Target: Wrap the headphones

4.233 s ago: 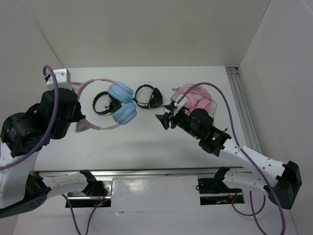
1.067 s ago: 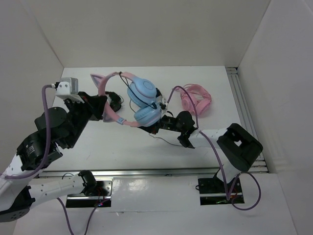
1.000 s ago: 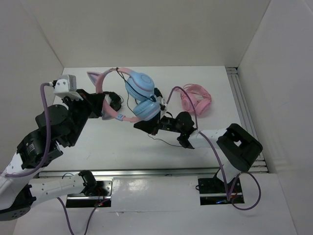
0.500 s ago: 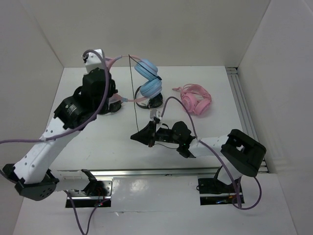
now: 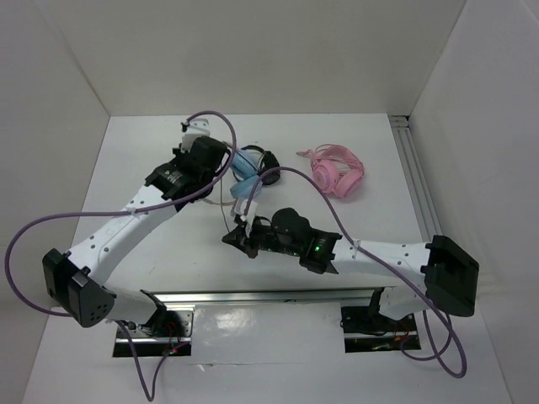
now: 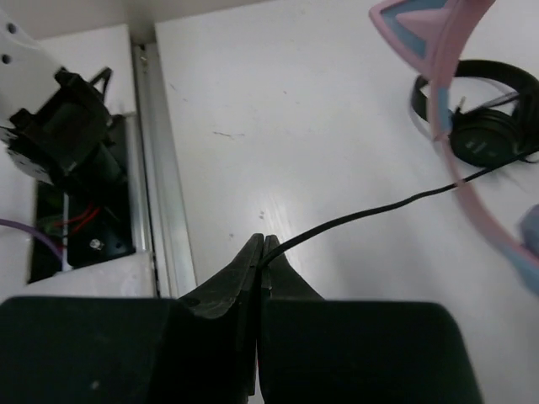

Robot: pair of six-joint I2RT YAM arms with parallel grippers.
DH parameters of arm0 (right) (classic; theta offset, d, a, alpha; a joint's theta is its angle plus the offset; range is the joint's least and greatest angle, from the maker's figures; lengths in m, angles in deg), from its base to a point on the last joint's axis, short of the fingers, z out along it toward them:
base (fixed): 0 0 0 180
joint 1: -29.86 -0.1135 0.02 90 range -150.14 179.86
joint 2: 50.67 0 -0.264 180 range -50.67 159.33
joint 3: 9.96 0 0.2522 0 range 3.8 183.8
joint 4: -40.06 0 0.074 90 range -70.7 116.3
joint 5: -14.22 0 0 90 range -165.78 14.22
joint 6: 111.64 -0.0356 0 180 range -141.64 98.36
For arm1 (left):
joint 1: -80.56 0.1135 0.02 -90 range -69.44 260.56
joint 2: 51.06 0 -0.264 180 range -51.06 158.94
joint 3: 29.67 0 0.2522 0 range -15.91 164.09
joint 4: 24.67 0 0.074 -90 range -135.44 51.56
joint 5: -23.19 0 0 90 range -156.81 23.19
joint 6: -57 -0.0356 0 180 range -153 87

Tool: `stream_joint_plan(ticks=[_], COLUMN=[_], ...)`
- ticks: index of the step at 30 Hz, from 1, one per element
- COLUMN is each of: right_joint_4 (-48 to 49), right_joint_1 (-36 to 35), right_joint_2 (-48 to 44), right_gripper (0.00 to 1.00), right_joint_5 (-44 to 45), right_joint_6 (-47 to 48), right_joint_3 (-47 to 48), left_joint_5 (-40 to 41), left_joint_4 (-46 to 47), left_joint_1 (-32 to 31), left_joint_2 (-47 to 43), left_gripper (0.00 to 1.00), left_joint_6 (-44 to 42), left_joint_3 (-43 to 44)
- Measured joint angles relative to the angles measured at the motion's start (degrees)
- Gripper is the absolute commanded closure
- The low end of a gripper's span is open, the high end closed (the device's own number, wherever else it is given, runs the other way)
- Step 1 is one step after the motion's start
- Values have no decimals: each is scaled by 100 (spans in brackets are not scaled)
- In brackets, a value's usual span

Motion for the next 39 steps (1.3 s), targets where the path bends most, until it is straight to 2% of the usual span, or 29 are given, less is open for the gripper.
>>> stream_joint_plan(ticks=[5, 8, 11, 12, 17, 22, 35, 39], right_joint_4=[-1617, -2208, -2621, -2747, -2973, -2715, -2245, -2153], right_joint_1=[-616, -1056, -1346, -1401, -1585, -1506, -131, 509], right_joint_2=[-109, -173, -282, -326, -481, -629, -654, -645], right_gripper=[100, 100, 100, 97, 90, 90, 84, 94], right_joint_5=[1836, 3154, 4253, 4551, 5340, 5626, 4948, 4454], right_joint_6=[758, 1169, 1510, 1598, 2026, 2411, 2570, 2485], right_joint_3=[778, 1075, 1198, 1202, 1202, 1154, 1062, 1062], left_joint_5=[-625, -1209, -2162, -2608, -3442, -3797, -3829, -3834], left_joint_4=[-197, -291, -87, -66, 35, 273, 345, 317], left_joint_1=[-35, -118, -153, -120, 76, -26, -249, -247], left_joint_2=[363, 372, 11, -188, -1021, -1322, -1539, -1547], left_gripper=[100, 100, 100, 100, 100, 100, 100, 100], left_joint_6=[-433, -774, -1078, -1180, -1294, -1276, -1296, -1272], left_joint_3=[-76, -188, -798, -1051, -1650, -1862, -2044, -2094])
